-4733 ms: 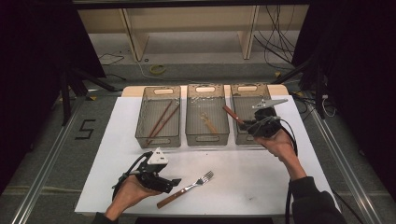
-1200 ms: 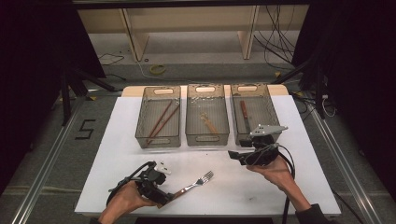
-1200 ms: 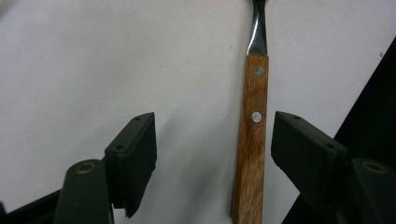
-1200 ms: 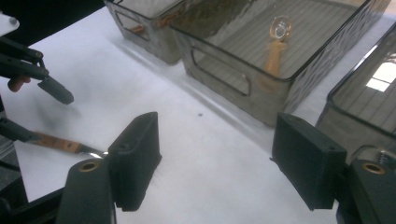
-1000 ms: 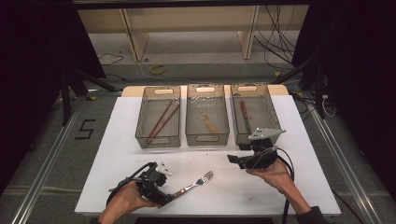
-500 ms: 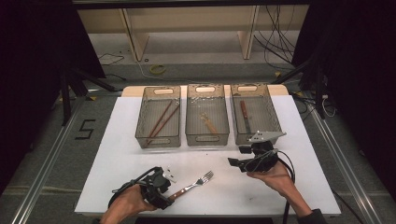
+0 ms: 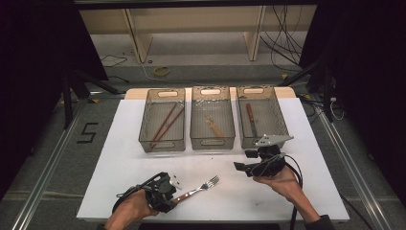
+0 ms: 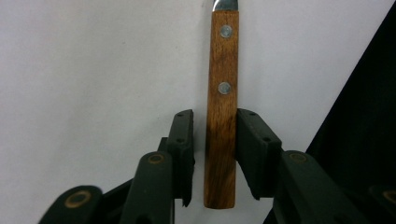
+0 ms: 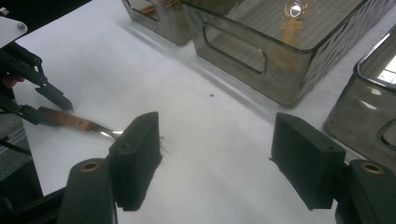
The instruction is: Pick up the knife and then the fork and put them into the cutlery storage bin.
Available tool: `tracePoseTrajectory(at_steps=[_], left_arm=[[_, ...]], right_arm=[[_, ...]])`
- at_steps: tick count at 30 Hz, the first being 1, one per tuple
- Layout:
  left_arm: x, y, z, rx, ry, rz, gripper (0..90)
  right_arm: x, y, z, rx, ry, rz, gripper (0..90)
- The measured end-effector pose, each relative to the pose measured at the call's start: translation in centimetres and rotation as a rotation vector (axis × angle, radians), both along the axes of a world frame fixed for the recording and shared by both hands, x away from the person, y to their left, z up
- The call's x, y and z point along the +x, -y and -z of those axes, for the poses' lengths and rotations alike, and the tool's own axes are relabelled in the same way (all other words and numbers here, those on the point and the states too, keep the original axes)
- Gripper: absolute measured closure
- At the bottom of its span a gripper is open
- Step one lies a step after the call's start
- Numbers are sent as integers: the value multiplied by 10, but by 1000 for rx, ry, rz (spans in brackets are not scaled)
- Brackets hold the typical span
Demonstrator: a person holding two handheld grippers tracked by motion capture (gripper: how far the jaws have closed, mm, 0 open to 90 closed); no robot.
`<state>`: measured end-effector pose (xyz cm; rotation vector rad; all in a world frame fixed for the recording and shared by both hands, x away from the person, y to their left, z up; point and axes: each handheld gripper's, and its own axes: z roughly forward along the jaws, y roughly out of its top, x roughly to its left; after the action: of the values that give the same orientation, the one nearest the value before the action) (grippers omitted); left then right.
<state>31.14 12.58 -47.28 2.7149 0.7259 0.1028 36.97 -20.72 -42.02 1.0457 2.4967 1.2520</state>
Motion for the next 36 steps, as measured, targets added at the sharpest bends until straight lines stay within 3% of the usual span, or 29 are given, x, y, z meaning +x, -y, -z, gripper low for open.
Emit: tracePoseTrajectory(at_steps=[2, 7, 20, 25, 30, 36], left_arm=[[0, 0, 0, 1, -1, 3, 734], [-1, 1, -1, 11, 3, 22, 747], [-4, 3, -3, 20, 62, 61, 755], [-6, 5, -12, -4, 84, 74, 755], [-6, 10, -20, -28, 96, 87, 755], [-4, 20, -27, -25, 112, 130, 754]], right_arm=[[0, 0, 0, 1, 2, -5, 334], [0, -1, 0, 4, 1, -8, 336], [-1, -3, -1, 10, -6, -12, 338], [-2, -6, -1, 13, -1, -24, 338], [-6, -12, -5, 20, 12, -58, 337], [-15, -27, -9, 23, 37, -151, 335]])
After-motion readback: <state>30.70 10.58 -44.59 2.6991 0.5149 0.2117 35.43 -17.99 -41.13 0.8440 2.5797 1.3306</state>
